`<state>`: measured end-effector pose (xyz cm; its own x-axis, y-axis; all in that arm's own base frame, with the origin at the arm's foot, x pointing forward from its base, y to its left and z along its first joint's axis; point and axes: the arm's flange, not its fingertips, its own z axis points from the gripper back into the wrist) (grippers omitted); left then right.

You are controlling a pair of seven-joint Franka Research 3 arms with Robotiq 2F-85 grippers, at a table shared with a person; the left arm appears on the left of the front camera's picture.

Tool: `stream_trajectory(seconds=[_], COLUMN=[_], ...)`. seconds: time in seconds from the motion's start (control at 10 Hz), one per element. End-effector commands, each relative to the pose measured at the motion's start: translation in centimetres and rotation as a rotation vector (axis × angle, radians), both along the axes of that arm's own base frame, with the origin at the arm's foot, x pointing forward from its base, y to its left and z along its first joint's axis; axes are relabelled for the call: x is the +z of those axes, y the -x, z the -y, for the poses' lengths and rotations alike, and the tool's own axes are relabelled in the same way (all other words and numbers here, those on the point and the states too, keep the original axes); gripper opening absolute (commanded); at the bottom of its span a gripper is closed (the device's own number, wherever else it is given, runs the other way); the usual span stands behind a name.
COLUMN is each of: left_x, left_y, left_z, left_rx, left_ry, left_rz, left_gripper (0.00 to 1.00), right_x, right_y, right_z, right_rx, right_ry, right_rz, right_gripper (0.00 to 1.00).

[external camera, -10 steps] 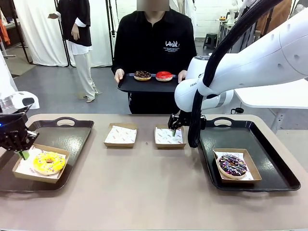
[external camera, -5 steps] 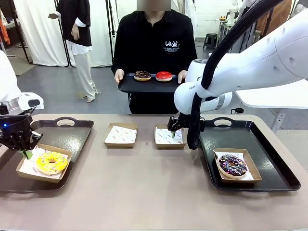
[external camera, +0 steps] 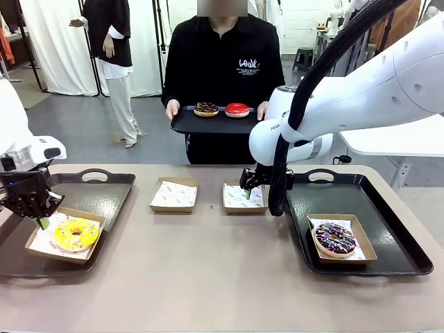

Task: Individually package the donuts and arrange them on the tray.
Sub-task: Place the picked Paper togo box on the Handle tray while simultaneously picking up another Paper togo box from the table with the other hand.

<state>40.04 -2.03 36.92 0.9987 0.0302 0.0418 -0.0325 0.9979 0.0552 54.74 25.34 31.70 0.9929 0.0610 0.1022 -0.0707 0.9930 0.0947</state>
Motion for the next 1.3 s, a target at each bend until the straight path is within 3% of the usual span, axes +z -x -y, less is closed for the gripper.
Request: stream_trajectory(seconds=[0.0, 0.1, 0.2, 0.3, 0.4, 0.5, 0.6, 0.7, 0.8, 0.9, 1.2], left_x=[-0.82, -0.82, -0.78, -0.73, -0.70, -0.65, -0.62, -0.54, -0.48, -0.44, -0.35], left_y=[0.37, 0.48, 0.55, 0.61, 0.62, 0.62, 0.63, 0.62, 0.60, 0.59, 0.61], left_z=[0.79, 0.90, 0.82, 0.82, 0.82, 0.79, 0.72, 0.68, 0.67, 0.65, 0.62], left_rx=[0.002, -0.004, -0.018, -0.036, -0.033, -0.031, -0.032, -0.032, -0.032, -0.033, -0.031], left_ry=[-0.016, -0.013, -0.004, 0.010, 0.012, 0.013, 0.011, 0.009, 0.010, 0.009, 0.011], left_rz=[0.017, 0.019, 0.019, 0.017, 0.014, 0.013, 0.013, 0.013, 0.014, 0.013, 0.012], left_gripper=[0.01, 0.01, 0.01, 0.61, 0.61, 1.00, 0.63, 1.00, 0.83, 1.00, 1.00], right_x=[-0.43, -0.46, -0.52, -0.56, -0.55, -0.52, -0.53, -0.48, -0.45, -0.44, -0.39], right_y=[-0.47, -0.47, -0.48, -0.45, -0.46, -0.50, -0.51, -0.54, -0.59, -0.62, -0.69], right_z=[-0.45, -0.45, -0.44, -0.46, -0.46, -0.43, -0.42, -0.41, -0.40, -0.36, -0.34], right_rx=[-0.017, -0.012, -0.005, 0.000, -0.002, -0.008, -0.010, -0.012, -0.013, -0.015, -0.023], right_ry=[0.008, 0.008, 0.006, 0.007, 0.006, 0.003, 0.003, 0.003, 0.003, 0.004, 0.010], right_rz=[0.025, 0.026, 0.030, 0.028, 0.027, 0.027, 0.026, 0.027, 0.027, 0.026, 0.027], right_gripper=[1.00, 1.00, 0.83, 0.42, 0.24, 0.00, 0.00, 0.00, 0.03, 0.00, 0.00])
